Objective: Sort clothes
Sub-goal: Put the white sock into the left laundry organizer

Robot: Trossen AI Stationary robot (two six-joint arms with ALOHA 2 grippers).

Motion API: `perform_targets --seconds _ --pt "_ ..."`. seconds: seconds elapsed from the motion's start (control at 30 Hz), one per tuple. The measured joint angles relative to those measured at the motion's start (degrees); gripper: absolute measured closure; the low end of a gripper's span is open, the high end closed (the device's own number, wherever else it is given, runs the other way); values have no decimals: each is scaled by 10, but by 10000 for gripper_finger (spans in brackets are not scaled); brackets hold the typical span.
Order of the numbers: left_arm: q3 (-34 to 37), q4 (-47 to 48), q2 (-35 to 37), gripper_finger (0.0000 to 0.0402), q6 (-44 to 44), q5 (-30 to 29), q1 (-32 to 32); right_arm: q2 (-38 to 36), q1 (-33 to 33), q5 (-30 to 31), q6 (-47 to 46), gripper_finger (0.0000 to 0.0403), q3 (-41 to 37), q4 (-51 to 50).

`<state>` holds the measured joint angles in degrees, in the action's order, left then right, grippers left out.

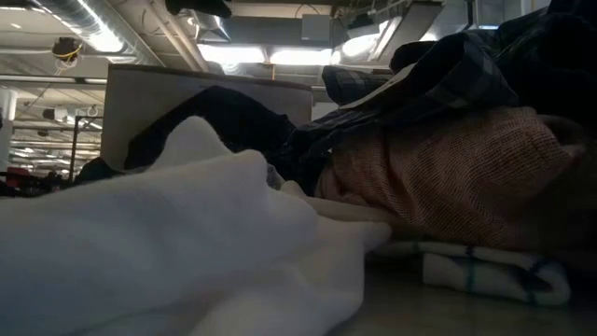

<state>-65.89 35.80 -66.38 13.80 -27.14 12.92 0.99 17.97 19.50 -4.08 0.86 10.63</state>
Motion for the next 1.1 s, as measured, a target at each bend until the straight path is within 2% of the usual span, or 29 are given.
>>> perform_targets --seconds 0.43,0.7,0.87,1.1 --pt "0 -84 -153 221 64 0 127 0 0 -11 -32 391 0 1" --pt "0 -119 -203 221 120 0 175 19 0 -6 -27 391 0 82" --pt "0 -128 -235 221 158 0 199 79 0 -7 -16 391 18 128" --pt "0 -135 -283 221 204 -1 224 230 7 -12 -20 391 106 134"
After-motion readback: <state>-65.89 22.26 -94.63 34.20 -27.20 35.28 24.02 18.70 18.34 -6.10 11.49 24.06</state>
